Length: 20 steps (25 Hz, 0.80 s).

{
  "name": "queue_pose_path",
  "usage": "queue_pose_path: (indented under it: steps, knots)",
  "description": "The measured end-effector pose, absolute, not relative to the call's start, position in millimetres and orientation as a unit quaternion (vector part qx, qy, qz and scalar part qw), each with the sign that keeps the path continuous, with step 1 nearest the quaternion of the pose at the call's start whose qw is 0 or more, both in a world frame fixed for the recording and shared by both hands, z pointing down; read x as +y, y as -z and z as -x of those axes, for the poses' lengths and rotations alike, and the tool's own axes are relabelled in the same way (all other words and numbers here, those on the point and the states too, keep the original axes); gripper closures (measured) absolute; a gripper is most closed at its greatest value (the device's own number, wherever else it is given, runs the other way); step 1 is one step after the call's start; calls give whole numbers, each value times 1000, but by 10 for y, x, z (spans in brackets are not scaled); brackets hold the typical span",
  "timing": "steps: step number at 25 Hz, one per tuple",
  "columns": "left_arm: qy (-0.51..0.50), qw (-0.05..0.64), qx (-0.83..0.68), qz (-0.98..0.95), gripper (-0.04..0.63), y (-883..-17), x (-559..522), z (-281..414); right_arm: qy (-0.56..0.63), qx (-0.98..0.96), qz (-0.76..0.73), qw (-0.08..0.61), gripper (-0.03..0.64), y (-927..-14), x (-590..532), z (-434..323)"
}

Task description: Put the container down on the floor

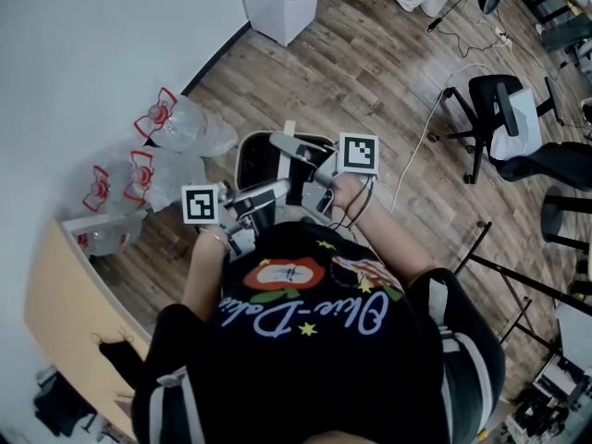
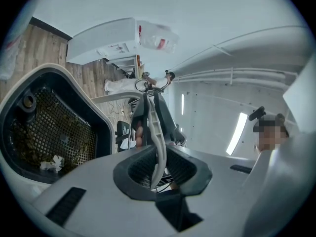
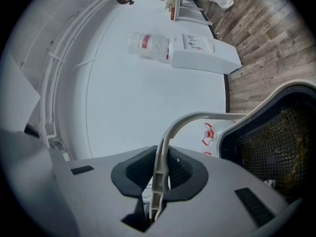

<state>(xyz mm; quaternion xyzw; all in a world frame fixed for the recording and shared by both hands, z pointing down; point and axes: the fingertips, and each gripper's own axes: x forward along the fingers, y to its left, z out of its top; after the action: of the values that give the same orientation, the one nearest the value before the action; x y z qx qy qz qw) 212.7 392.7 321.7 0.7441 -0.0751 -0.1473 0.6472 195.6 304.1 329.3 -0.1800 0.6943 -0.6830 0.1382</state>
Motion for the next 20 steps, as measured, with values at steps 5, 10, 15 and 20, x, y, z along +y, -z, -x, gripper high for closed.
queue_pose_path:
  steps: [5, 10, 15, 20]
  knots:
    - [143, 653, -72, -740, 546, -3241, 3676, -2001, 686, 689, 189, 136, 575, -3323, 2789, -1841]
    - [143, 657, -61, -737, 548, -3226, 3399, -1794, 683, 689, 199, 135, 575, -3338, 2506, -1650]
    - [128, 660, -39, -739, 548, -3251, 2991, -1483, 682, 682, 222, 143, 575, -3346, 2096, -1369]
    - [117, 663, -25, -739, 548, -3262, 2709, -1243, 682, 675, 242, 146, 575, -3370, 1816, -1155]
